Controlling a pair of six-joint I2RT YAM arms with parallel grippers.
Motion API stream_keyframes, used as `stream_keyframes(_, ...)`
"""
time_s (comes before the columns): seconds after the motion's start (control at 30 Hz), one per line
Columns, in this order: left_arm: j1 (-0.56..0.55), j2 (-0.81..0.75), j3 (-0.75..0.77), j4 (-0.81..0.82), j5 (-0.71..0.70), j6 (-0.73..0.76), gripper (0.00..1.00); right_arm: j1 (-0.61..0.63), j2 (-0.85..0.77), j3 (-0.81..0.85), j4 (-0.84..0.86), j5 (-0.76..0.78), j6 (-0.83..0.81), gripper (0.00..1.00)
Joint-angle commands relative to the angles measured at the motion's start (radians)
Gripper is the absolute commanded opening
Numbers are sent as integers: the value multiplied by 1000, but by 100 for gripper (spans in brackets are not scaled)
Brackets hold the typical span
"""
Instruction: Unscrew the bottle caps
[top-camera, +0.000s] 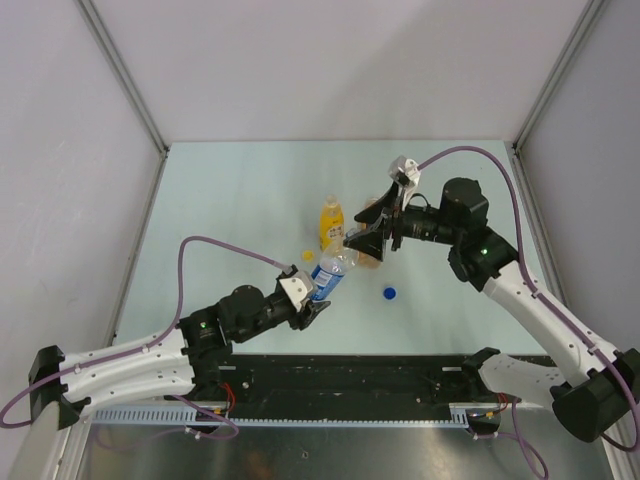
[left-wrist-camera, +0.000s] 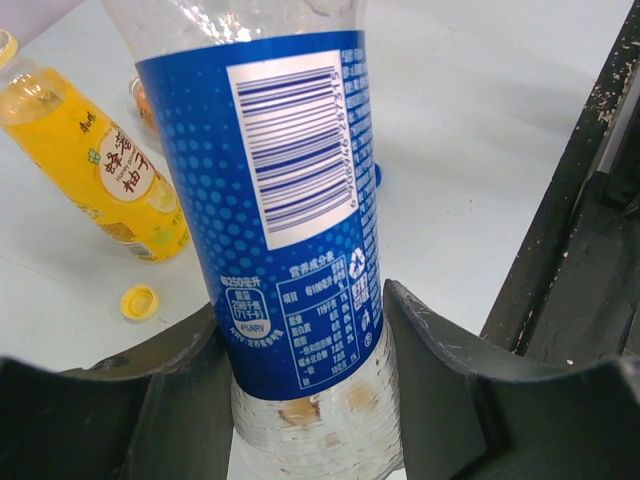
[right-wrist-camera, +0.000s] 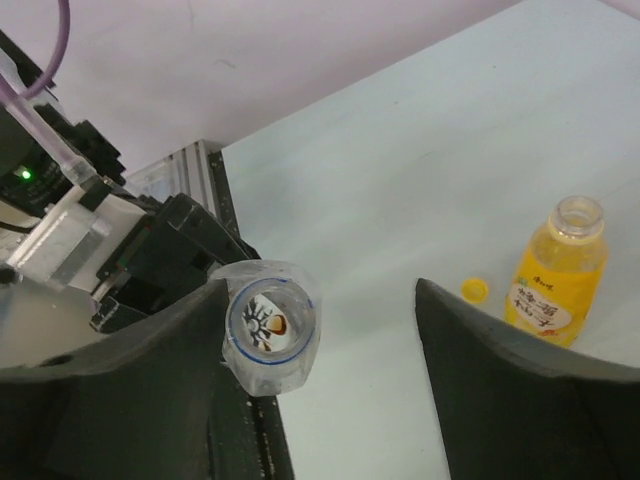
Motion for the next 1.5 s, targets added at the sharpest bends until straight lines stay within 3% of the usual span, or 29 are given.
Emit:
stream_keyframes(0.0, 1, -6, 23, 20, 7, 0, 0, 5, 11, 19, 5, -40, -18, 66)
stream_keyframes(0.13, 1, -6, 25, 20, 7, 0, 0, 6, 8, 20, 7, -40, -18, 14)
stream_keyframes(0.23, 1, -2, 28, 20, 5, 2, 0, 6, -1, 19, -4, -26, -24, 2)
stream_keyframes(0.57, 1, 15, 39, 20, -3, 1, 0, 6, -18, 20, -16, -14, -31, 0)
stream_keyframes(0.63, 1, 16, 41, 20, -6, 0, 5, 7, -21, 19, -23, -9, -34, 0)
stream_keyframes(0.67, 1, 17, 43, 20, -7, 0, 21, 7, -24, 19, -25, -6, -36, 0)
stream_keyframes(0.7, 1, 19, 44, 20, -9, -2, 53, 7, -26, 19, -29, -4, -38, 0)
stream_keyframes(0.73, 1, 21, 45, 20, -11, -7, 76, 6, -26, 18, -32, -1, -41, 0)
stream_keyframes(0.77, 1, 25, 47, 20, -12, -10, 88, 7, -28, 19, -35, 1, -43, 0)
stream_keyframes(0.83, 1, 32, 54, 20, -10, -11, 96, 6, -29, 20, -39, 5, -46, 0)
stream_keyframes(1.13, 1, 14, 70, 19, -13, -8, 99, 7, -30, 20, -56, 35, -66, 0)
stream_keyframes(1.47, 1, -96, 61, -10, -111, -32, 99, 15, -9, 21, -117, 213, -114, 0)
